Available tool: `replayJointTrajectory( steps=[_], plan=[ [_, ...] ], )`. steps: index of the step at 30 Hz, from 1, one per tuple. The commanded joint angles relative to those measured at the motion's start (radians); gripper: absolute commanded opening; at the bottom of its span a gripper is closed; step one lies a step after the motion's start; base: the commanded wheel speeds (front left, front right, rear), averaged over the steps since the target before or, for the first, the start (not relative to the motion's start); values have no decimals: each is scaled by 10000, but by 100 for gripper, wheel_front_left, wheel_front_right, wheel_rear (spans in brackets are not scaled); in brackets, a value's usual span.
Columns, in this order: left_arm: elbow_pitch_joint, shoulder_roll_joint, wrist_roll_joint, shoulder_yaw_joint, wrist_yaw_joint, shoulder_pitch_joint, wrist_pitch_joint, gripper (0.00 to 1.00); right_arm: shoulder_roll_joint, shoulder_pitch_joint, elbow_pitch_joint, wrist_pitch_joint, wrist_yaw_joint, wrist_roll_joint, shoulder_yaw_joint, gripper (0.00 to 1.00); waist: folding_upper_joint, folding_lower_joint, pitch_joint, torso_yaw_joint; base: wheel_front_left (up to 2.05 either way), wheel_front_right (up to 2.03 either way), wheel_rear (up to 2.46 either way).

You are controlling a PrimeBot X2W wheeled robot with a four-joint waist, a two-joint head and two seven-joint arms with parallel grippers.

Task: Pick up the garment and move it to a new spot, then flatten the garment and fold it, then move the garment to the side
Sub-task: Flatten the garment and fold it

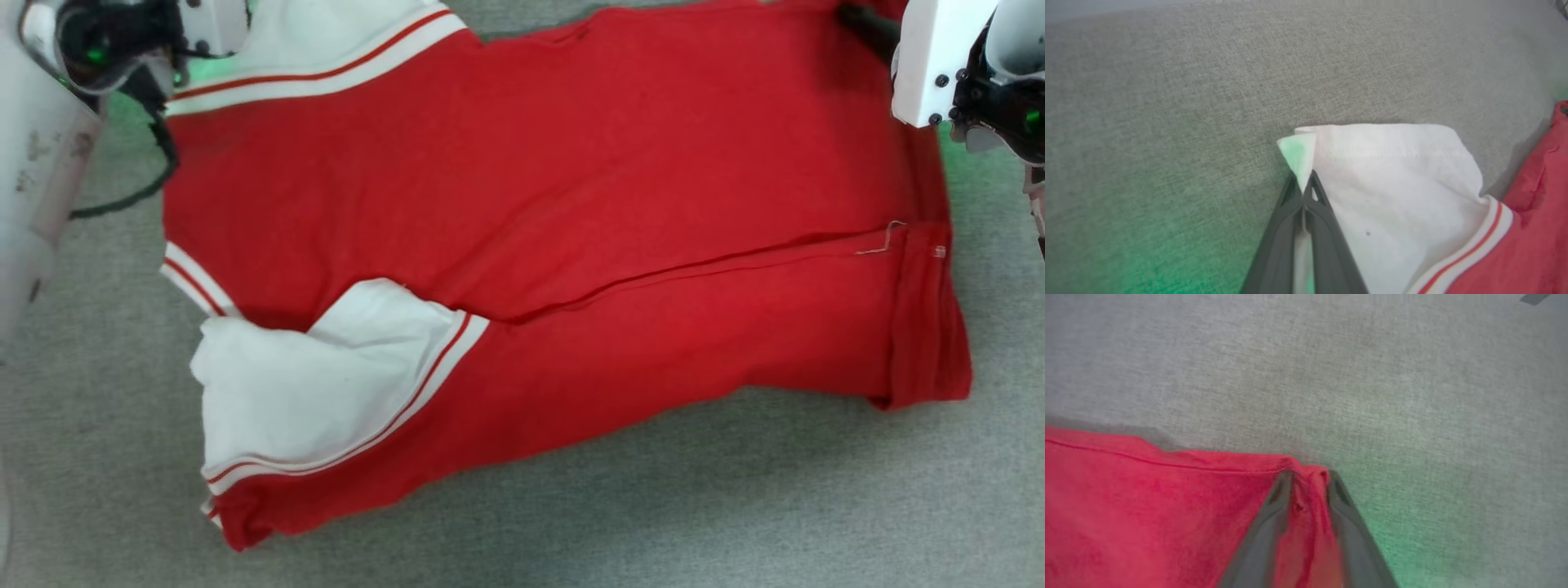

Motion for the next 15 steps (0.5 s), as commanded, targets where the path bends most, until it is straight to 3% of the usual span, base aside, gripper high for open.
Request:
replayJointTrajectory(
  steps=[1,7,15],
  plan=[
    [128,-94,-42,-160,38,528,48,0,43,234,175,-35,-7,57,162,0,-1,0,-75,87,0,0,0],
    [-721,-111,-591,-32,30,666,-1196,0,-634,678,-349,-1327,-9,523,463,0,-1,0,-903,582,0,0,0],
    [-3545,824,-1352,-291,29,1938,-2630,0,-2131,2461,-2519,-1972,-7,1407,1010,0,-1,0,-2040,1228,0,0,0]
  ],
)
